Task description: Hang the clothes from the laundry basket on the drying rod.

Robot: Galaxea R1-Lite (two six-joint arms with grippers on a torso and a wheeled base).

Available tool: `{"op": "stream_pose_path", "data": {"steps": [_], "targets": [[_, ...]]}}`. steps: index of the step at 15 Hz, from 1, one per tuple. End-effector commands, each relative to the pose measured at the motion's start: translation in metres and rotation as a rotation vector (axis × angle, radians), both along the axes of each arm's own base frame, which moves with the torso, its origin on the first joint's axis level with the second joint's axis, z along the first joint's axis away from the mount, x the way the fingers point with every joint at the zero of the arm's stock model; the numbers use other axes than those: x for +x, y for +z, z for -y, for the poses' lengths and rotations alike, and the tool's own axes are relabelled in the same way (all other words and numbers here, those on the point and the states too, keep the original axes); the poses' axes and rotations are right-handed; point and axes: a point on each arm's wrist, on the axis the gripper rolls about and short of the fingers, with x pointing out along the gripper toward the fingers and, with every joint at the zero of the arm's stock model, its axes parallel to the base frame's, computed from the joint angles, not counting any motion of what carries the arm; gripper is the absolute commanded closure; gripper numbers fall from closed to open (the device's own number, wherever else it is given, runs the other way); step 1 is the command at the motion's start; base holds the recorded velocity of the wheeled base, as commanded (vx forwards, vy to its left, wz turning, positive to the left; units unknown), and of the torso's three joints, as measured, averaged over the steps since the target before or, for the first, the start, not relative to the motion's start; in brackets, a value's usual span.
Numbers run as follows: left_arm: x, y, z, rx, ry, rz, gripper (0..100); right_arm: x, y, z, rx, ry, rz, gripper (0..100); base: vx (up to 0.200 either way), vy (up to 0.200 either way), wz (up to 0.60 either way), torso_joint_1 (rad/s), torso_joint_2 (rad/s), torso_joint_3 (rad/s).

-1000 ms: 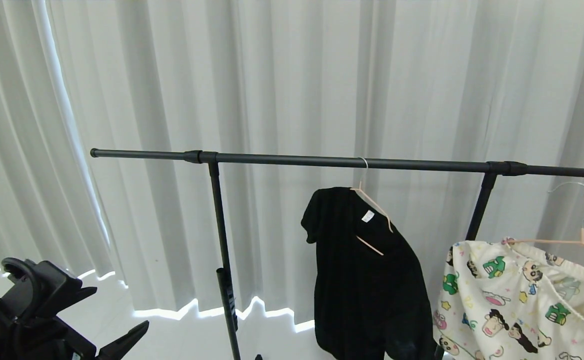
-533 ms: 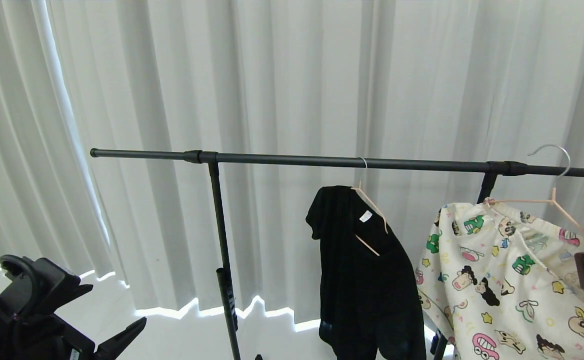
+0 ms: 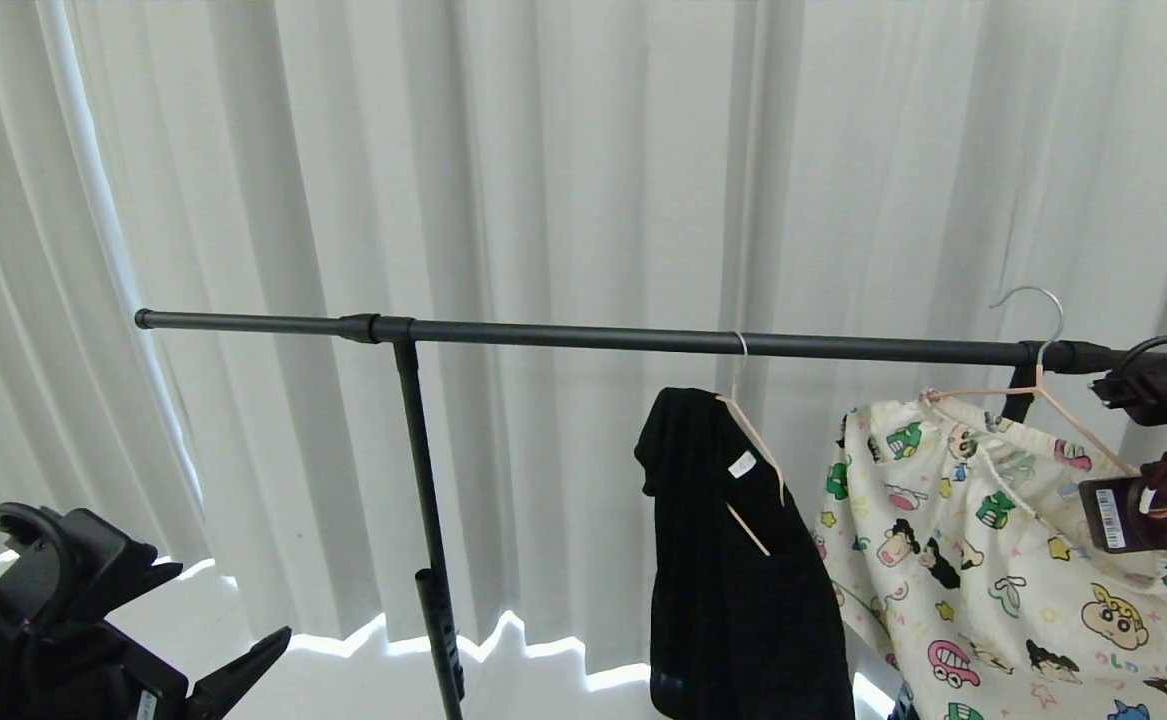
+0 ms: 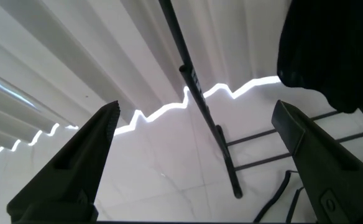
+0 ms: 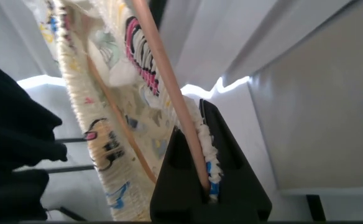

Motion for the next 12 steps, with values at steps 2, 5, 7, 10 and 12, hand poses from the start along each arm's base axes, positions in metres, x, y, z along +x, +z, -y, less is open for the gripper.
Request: {"op": "stream_pose_path", "data": {"steps": [2,5,7,10,12], "targets": [[0.000,0.001,0.000,0.000,-0.003,0.008,0,0.005,-0.007,-0.005,-0.004,0.019,-0.033,100,0.000,0.000,0.00,0.000,0.00,0.000],[-0.001,0.002,0.000,0.002,-0.004,0.011,0,0.015,-0.018,-0.008,-0.010,0.025,-0.064,100,0.000,0.000,0.00,0.000,0.00,0.000],[-0.001,0.002,0.000,0.003,-0.004,0.011,0,0.025,-0.027,-0.010,-0.013,0.022,-0.075,100,0.000,0.000,0.00,0.000,0.00,0.000],[-0.001,0.002,0.001,0.006,-0.007,0.012,0,0.043,-0.031,-0.014,-0.021,0.018,-0.071,100,0.000,0.000,0.00,0.000,0.00,0.000],[-0.001,0.002,0.001,0.006,-0.009,0.014,0,0.050,-0.039,-0.018,-0.047,0.013,-0.100,100,0.000,0.000,0.00,0.000,0.00,0.000]]}}
